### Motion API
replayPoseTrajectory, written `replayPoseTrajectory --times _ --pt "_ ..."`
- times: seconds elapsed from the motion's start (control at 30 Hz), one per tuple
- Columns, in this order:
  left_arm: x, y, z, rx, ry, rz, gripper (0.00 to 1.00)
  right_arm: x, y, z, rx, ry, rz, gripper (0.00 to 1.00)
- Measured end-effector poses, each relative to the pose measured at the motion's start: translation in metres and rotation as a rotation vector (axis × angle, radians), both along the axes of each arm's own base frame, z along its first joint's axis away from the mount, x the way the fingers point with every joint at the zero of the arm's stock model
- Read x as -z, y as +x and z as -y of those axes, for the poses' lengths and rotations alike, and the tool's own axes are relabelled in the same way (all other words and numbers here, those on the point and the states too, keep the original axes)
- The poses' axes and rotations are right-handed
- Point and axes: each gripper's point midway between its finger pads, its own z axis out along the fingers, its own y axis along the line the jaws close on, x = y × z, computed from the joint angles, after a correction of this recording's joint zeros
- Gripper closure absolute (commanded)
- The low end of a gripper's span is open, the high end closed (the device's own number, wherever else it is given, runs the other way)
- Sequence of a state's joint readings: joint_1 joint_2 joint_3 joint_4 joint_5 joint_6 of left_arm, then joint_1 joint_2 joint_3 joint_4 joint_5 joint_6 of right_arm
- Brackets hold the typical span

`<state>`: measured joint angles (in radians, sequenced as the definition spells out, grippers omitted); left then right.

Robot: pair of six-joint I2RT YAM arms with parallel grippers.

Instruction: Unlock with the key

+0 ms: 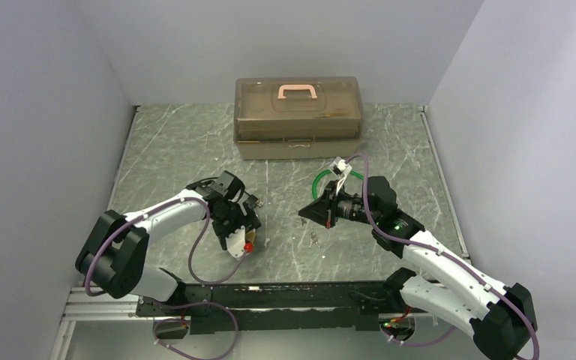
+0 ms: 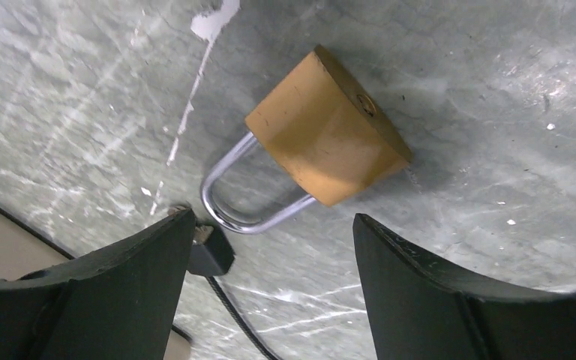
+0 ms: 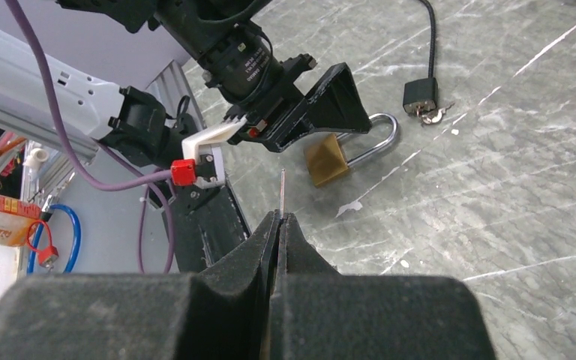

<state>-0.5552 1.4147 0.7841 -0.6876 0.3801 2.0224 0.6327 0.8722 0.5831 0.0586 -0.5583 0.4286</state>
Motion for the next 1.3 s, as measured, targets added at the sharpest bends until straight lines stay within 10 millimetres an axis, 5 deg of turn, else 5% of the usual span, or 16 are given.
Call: replayPoseTrajectory --times 0.37,1.07,1.2,1.3 --pt "0.000 -0.033 0.038 0.206 0.059 -0.078 0.13 0.010 -0.002 0.001 0.000 -0.012 -0.017 1.00" --pt "0.016 -0.049 0.024 -0.002 0.173 -0.291 0.14 0.005 -0.002 0.003 0.001 -0.006 0.013 1.00" --pt "0.017 -0.043 0.029 0.009 0.154 -0.266 0.22 0.005 -0.002 0.003 0.001 -0.006 0.013 1.00" --pt "0.020 -0.038 0.033 0.021 0.145 -0.246 0.43 0.005 -0.002 0.003 0.001 -0.006 0.013 1.00"
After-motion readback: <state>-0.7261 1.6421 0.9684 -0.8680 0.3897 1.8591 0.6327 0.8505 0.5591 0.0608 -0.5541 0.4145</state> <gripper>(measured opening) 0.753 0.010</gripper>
